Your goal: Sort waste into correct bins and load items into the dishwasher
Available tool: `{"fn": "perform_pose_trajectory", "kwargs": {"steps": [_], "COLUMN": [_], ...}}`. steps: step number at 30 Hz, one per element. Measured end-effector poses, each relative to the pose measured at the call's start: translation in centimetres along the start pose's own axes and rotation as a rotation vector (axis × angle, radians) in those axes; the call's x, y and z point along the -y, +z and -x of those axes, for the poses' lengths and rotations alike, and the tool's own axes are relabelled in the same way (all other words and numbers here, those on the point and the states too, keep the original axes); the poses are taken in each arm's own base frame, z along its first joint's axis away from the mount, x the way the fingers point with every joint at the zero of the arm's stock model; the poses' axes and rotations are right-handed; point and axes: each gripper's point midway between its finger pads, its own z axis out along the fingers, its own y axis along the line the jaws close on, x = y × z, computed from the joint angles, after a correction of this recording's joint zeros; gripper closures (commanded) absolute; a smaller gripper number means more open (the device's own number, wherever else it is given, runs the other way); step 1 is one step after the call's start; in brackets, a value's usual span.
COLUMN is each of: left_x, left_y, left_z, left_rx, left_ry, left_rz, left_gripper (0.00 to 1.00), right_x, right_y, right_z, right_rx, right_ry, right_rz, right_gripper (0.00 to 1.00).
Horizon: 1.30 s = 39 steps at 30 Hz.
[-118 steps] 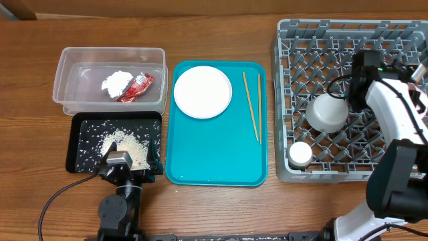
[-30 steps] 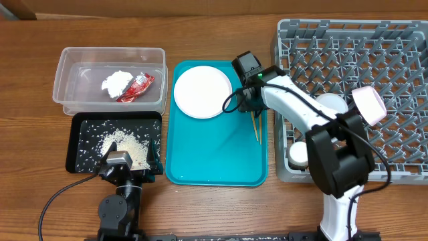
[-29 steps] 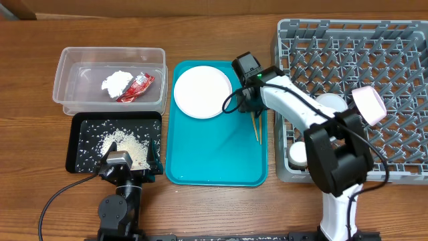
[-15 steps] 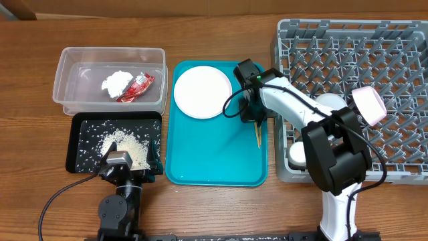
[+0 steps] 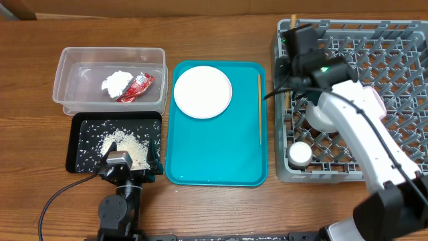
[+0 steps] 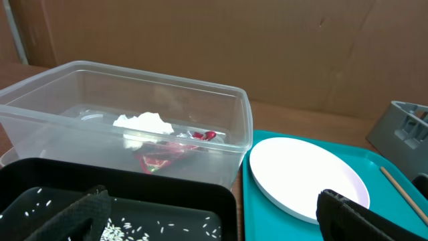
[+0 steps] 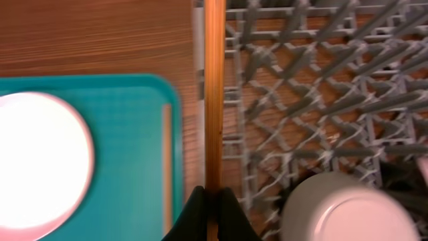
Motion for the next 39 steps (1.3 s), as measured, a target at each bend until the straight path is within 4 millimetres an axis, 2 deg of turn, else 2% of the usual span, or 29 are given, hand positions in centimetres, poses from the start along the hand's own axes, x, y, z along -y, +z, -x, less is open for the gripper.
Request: {"fn": "perform_pose_trajectory", "kwargs": {"steps": [2, 3, 6, 8, 10, 13, 15, 18, 20, 21, 23, 25, 28, 31, 34, 39], "left_x": [0.0, 0.0, 0.0, 0.0, 0.0, 0.0, 0.0, 0.0, 0.0, 0.0, 0.0, 0.0, 0.0, 0.0, 0.0, 0.0], "left_y": [0.0, 0.0, 0.0, 0.0, 0.0, 0.0, 0.0, 0.0, 0.0, 0.0, 0.0, 0.0, 0.0, 0.0, 0.0, 0.0], "left_z": [0.0, 0.0, 0.0, 0.0, 0.0, 0.0, 0.0, 0.0, 0.0, 0.0, 0.0, 0.0, 0.0, 0.0, 0.0, 0.0], "left_rx": [0.0, 0.0, 0.0, 0.0, 0.0, 0.0, 0.0, 0.0, 0.0, 0.0, 0.0, 0.0, 0.0, 0.0, 0.0, 0.0], "left_ry": [0.0, 0.0, 0.0, 0.0, 0.0, 0.0, 0.0, 0.0, 0.0, 0.0, 0.0, 0.0, 0.0, 0.0, 0.0, 0.0], "left_rz": [0.0, 0.0, 0.0, 0.0, 0.0, 0.0, 0.0, 0.0, 0.0, 0.0, 0.0, 0.0, 0.0, 0.0, 0.0, 0.0], "left_gripper": [0.0, 0.0, 0.0, 0.0, 0.0, 0.0, 0.0, 0.0, 0.0, 0.0, 0.0, 0.0, 0.0, 0.0, 0.0, 0.0], "right_x": [1.7, 2.0, 2.9, 3.0, 2.8, 1.4, -1.1, -5.3, -7.4, -8.3, -9.0, -9.0, -8.7, -8.4, -7.9, -7.2], "right_y": [2.2, 2.7, 5.3, 6.2, 6.2, 5.4, 4.5, 2.8, 2.0, 1.8, 1.9, 2.6, 4.7, 7.4, 10.2, 13.5], "right_z": [0.1, -0.1, -2.0, -3.2, -4.1, -4.6, -5.0, -6.1, -6.8, -6.9, -7.0, -6.9, -7.4, -9.0, -10.9, -12.8], "right_rx": [-0.029, -0.039, -0.129, -0.179, -0.211, -0.218, -0.206, -0.19, -0.184, -0.177, -0.166, -0.154, -0.152, -0.181, -0.226, -0.261], "right_ry": [-0.016, -0.022, -0.068, -0.096, -0.119, -0.159, -0.196, -0.224, -0.222, -0.205, -0.18, -0.134, -0.094, -0.082, -0.09, -0.11], "right_rz": [-0.034, -0.041, -0.075, -0.084, -0.087, -0.067, -0.023, 0.048, 0.081, 0.095, 0.102, 0.091, 0.062, 0.026, -0.023, -0.097], "right_gripper": [0.92, 0.8, 0.67, 0.6, 0.57, 0.51, 0.48, 0.48, 0.48, 0.48, 0.48, 0.48, 0.5, 0.55, 0.57, 0.57]}}
